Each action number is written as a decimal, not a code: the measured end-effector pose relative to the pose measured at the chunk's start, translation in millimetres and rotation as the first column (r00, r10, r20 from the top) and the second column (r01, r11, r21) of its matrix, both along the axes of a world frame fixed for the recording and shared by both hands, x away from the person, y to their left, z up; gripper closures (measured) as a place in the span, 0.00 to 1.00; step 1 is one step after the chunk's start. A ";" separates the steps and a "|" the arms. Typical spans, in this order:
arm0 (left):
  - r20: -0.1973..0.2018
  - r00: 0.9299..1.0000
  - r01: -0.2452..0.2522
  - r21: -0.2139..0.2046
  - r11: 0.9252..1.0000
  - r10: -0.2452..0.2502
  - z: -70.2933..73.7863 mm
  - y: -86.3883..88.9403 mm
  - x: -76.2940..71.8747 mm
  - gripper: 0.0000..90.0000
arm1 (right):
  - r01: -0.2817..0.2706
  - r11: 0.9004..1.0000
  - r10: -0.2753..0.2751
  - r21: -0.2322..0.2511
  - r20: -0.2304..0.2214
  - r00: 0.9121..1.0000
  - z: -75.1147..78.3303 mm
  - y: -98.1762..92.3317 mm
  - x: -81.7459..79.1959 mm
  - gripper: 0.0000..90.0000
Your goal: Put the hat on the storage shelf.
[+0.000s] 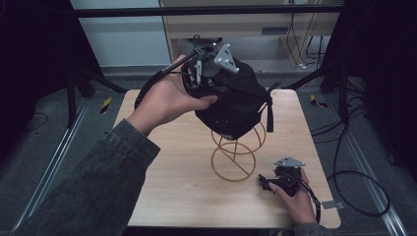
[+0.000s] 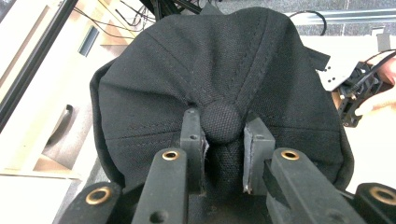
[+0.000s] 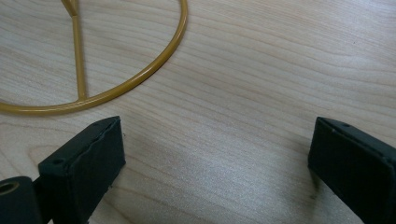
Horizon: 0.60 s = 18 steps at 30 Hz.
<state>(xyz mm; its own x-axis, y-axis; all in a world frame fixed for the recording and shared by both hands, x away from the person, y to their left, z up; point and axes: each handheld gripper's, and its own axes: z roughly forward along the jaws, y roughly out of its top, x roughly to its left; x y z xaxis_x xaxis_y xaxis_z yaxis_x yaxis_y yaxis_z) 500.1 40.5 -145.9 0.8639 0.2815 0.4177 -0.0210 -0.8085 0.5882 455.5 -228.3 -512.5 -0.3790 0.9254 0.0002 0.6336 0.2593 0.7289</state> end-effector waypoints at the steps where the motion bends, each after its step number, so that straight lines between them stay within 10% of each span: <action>1: -0.001 1.000 0.000 0.005 1.000 0.000 -0.4 -1.4 0.5 0.82 | -0.001 1.000 0.001 0.000 0.001 1.000 0.0 -0.1 0.0 0.04; 18: -0.023 1.000 0.015 0.025 1.000 -0.014 -15.0 -19.9 5.4 0.82 | -0.009 1.000 0.009 -0.008 0.008 1.000 0.0 -1.0 0.5 0.04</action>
